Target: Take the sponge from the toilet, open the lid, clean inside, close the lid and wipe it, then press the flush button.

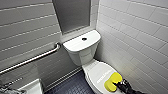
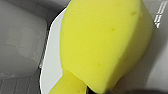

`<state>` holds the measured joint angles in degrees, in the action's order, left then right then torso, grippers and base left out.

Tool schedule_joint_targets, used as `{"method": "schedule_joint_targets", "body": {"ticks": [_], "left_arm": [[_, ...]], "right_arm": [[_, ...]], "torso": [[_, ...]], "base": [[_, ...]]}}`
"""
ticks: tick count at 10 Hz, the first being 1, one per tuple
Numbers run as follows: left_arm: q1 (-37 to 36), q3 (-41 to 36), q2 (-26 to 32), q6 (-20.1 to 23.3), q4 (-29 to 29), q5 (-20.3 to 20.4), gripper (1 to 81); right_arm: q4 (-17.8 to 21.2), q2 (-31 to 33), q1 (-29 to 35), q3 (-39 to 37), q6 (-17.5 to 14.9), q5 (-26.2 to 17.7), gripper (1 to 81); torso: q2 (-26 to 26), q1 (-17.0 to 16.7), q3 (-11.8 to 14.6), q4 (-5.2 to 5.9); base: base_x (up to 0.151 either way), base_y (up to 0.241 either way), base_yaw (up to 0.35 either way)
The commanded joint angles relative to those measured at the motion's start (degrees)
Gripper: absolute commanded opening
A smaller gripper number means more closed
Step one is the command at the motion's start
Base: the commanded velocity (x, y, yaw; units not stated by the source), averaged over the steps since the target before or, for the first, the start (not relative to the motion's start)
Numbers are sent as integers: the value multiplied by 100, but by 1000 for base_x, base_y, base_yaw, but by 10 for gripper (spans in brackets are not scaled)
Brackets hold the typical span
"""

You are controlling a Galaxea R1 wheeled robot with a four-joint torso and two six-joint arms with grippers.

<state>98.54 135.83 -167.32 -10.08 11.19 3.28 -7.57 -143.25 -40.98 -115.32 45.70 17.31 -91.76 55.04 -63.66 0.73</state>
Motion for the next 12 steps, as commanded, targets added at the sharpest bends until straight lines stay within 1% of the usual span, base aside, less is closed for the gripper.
{"method": "schedule_joint_targets", "body": {"ticks": [1, 3, 4, 5, 7, 8, 9, 10, 12], "left_arm": [[223, -83, -13, 41, 41, -512, 811], [48, -126, 22, 33, 41, -512, 811], [-31, -197, 75, 33, 41, -512, 811], [-75, -434, 242, 41, 50, -504, 811], [-233, -1269, 796, 50, 67, -433, 811], [-356, -1844, 1170, 50, 85, -442, 811], [-497, -2271, 1446, 41, 103, -442, 811], [-690, -2873, 1822, 50, 103, -459, 811], [-1015, -3545, 2307, 41, 103, -477, 811]], "right_arm": [[63, 695, 507, 630, 9, -360, 10], [46, 1494, 604, 1692, -8, -403, 10], [28, 1727, 525, 1997, -9, -413, 10], [28, 1912, 324, 2226, -18, -527, 10], [19, 2228, -115, 2498, -35, -755, 10], [19, 2454, -379, 2673, -43, -817, 10], [19, 2659, -635, 2823, -44, -808, 10], [19, 2859, -950, 2955, -53, -808, 10], [28, 3054, -1583, 2956, -61, -650, 10]], "torso": [[0, 0, 0, 0], [0, 0, 0, 0], [0, 2, 0, 0], [0, 2, 0, 0], [0, 5, 0, 0], [0, 5, 0, 0], [0, 5, 0, 0], [0, 5, 0, 0], [0, 5, 0, 0]], "base": [[0, 0, 0], [0, 0, 0], [0, 0, 0], [0, 0, 0], [0, 0, 0], [0, 0, 0], [0, 0, 0], [0, 0, 0], [0, 0, 0]]}}
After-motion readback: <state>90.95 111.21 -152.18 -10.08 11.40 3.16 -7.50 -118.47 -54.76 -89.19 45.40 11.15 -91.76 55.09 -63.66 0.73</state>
